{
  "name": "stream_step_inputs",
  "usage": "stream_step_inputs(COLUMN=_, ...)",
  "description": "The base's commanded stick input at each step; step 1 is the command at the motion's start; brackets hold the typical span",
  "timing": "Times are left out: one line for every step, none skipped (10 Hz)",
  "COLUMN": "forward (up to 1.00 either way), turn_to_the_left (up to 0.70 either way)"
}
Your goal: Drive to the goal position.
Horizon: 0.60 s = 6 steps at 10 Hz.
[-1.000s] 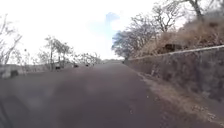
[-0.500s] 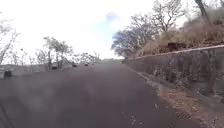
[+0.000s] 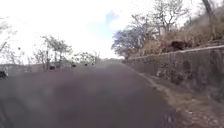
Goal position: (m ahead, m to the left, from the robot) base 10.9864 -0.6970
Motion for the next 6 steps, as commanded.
stream_step_inputs(forward=0.70, turn_to_the_left=0.02)
stream_step_inputs(forward=0.70, turn_to_the_left=0.03)
stream_step_inputs(forward=0.70, turn_to_the_left=0.29)
stream_step_inputs(forward=0.70, turn_to_the_left=0.17)
stream_step_inputs(forward=0.70, turn_to_the_left=0.06)
stream_step_inputs(forward=0.70, turn_to_the_left=0.00)
